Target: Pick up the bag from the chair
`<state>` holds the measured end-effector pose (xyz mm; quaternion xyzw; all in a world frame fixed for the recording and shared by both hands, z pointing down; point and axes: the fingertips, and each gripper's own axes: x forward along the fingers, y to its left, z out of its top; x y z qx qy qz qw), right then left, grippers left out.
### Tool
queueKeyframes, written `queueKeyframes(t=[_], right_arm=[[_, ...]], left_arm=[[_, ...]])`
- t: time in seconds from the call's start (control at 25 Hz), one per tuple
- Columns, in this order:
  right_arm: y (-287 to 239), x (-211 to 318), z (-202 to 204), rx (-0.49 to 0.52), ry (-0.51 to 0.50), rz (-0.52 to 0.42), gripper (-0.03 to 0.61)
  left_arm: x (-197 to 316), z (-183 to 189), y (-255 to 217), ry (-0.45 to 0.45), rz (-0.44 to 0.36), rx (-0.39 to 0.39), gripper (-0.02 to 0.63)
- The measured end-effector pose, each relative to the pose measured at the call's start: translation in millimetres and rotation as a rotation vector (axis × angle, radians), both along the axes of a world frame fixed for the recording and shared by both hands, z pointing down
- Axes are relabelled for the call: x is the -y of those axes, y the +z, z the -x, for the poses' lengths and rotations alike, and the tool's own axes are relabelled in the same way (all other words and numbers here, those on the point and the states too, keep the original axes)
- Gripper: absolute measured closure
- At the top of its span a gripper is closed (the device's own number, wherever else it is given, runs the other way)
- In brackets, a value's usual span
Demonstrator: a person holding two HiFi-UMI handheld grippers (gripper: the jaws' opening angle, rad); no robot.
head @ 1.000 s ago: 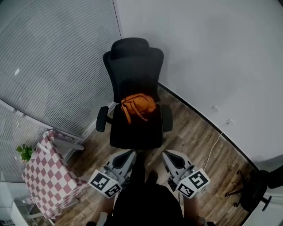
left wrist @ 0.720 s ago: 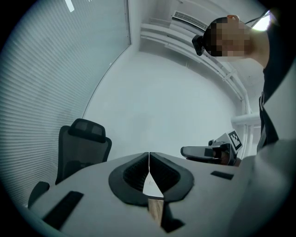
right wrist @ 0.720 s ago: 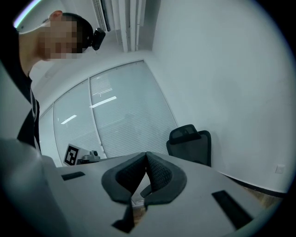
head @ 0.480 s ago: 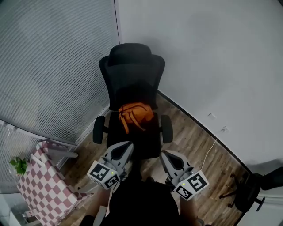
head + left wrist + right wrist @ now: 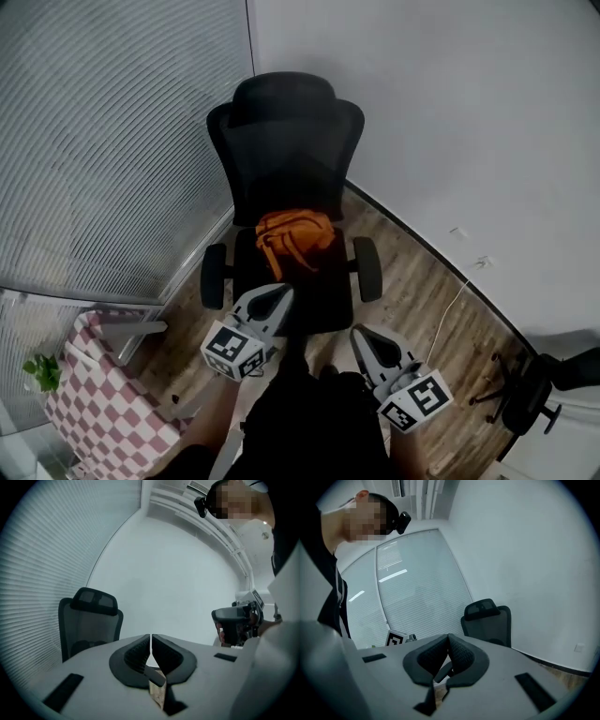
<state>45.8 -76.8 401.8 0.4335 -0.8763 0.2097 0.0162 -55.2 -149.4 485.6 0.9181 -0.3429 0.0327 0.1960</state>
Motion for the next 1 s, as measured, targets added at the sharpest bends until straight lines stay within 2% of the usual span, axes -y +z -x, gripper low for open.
queueKeyframes(t=[0.12,0.6,0.68,0.8,0.88,0.92,1.0], right_arm=[[8,10,3,-0.010,0.015,0.021,0.560],[35,44,3,-0.039,0.000,0.113,0.560],[38,51,3,-0.038,-0.002,0.124,0.560],[42,58,5,-0.041,-0.014,0.136,0.560],[47,61,7,-0.036,-0.019,0.151,0.560],[50,63,8,-0.032,-0.018,0.159,0.560],[57,64,10,-0.030,-0.019,0.174,0.560]], left_arm=[[18,6,19,-0.004,0.008,0.013,0.580],[90,34,121,-0.114,0.184,0.077,0.580],[100,35,131,-0.121,0.192,0.072,0.578],[113,35,152,-0.128,0.206,0.109,0.578],[121,37,170,-0.136,0.239,0.118,0.551],[125,38,178,-0.137,0.252,0.121,0.506],[132,41,193,-0.141,0.263,0.136,0.500]])
